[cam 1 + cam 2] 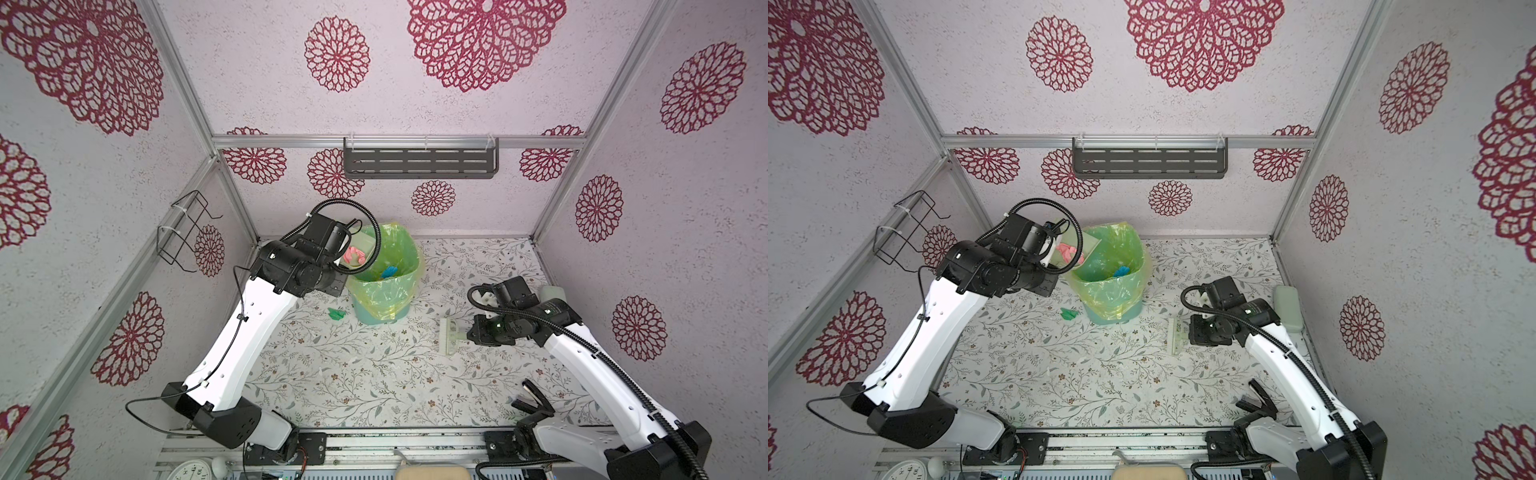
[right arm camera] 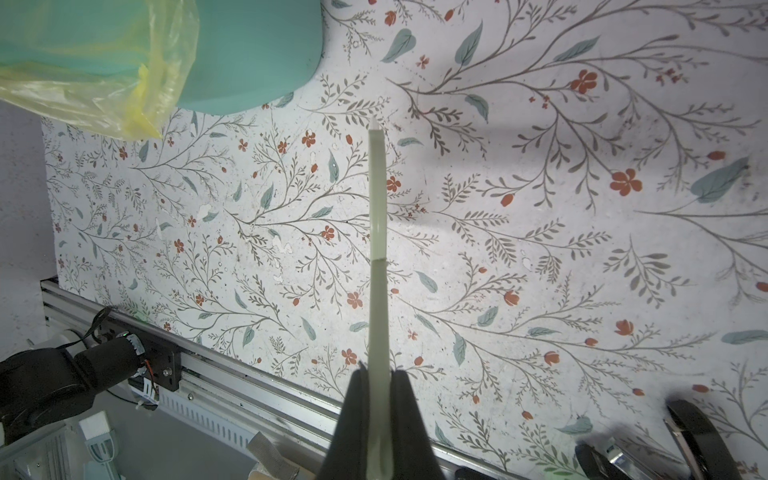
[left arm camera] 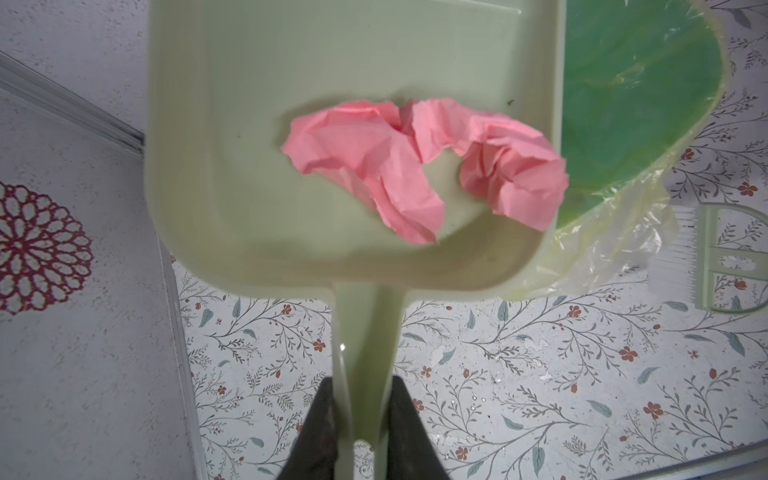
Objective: Sweep away the paper scraps from the table
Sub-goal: 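Carry the dustpan to the bin and tip it with the left gripper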
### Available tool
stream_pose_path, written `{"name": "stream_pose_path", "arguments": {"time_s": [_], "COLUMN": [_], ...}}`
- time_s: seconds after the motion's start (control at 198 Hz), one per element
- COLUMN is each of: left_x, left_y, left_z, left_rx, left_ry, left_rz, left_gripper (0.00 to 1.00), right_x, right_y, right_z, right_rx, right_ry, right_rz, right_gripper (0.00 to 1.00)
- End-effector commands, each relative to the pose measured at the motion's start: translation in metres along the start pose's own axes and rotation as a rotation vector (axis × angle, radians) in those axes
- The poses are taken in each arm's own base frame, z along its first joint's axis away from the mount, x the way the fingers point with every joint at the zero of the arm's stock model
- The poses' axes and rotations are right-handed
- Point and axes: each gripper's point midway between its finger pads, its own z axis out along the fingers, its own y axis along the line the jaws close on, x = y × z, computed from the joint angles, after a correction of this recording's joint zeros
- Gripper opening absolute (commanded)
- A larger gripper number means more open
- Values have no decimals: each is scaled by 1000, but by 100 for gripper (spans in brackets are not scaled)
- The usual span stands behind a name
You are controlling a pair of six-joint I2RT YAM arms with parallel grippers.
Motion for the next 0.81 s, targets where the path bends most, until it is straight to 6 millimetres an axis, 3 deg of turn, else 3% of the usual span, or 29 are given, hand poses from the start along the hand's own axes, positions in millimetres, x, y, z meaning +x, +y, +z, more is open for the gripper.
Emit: {"name": "stream_pose_path", "arguments": {"time_s": [0.0, 0.227, 0.403, 0.801], "left_x": [-2, -6, -14, -41], "left_y": [1, -2, -6, -14], "left_z": [7, 23, 24, 24], "left_rx": [-19, -145, -207, -529], "left_ry": [33, 105, 115, 64], "left_rz": [49, 187, 272, 518], "left_gripper": [8, 8, 8, 6], "right_x": [-3, -5, -5, -3], "right_y": [3, 1, 2, 0], "right_z": [-8, -8, -6, -8], "right_rx": [-20, -20, -30, -26], "right_ry": [-22, -8, -4, 17], "right_rz": [-17, -28, -29, -36], "right_gripper": [0, 0, 0, 0]}}
